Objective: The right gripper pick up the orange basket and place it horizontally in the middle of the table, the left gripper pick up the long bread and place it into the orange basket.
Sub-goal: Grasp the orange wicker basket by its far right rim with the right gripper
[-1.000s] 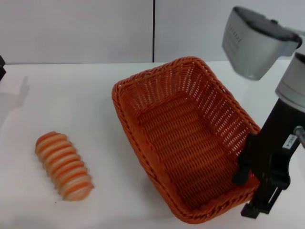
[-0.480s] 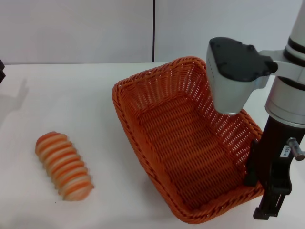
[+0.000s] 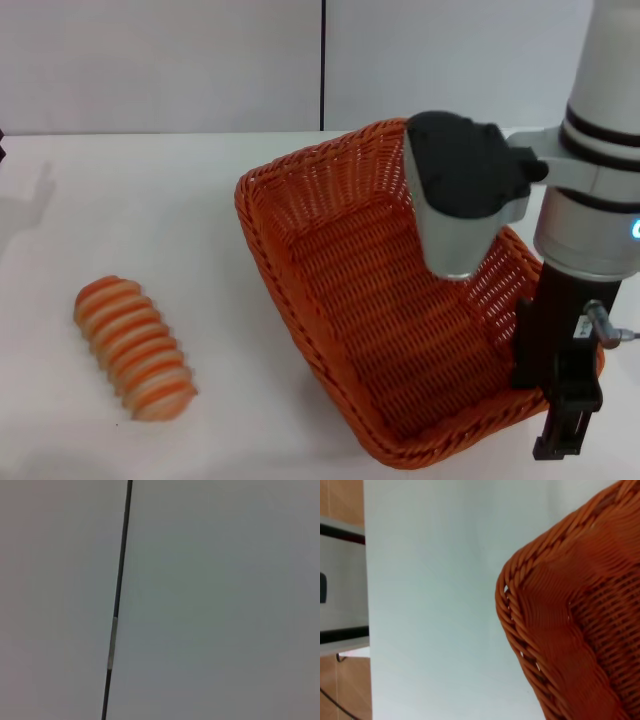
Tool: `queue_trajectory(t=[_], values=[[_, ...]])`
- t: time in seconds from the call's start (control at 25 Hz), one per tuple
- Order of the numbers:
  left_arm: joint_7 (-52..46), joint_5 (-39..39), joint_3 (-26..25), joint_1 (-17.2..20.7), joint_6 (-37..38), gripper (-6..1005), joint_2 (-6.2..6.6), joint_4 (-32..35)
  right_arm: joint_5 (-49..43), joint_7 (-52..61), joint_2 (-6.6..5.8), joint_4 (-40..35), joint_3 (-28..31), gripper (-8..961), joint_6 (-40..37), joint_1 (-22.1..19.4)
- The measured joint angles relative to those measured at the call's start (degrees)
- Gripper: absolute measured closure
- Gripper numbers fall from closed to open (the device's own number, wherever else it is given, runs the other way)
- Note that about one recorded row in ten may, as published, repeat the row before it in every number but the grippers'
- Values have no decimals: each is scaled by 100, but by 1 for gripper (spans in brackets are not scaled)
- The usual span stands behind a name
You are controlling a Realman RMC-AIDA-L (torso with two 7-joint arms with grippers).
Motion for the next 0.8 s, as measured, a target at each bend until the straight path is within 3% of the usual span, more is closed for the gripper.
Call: queue_trajectory(t=[0.28,0.8], values=[[215,-113,0,-7,6,311,6,-129,-140,8,12,148,-425,224,346,9],[222,-114,0,-18,-16,311,0,-134,-335,10,20,179,-474,224,585,-15]])
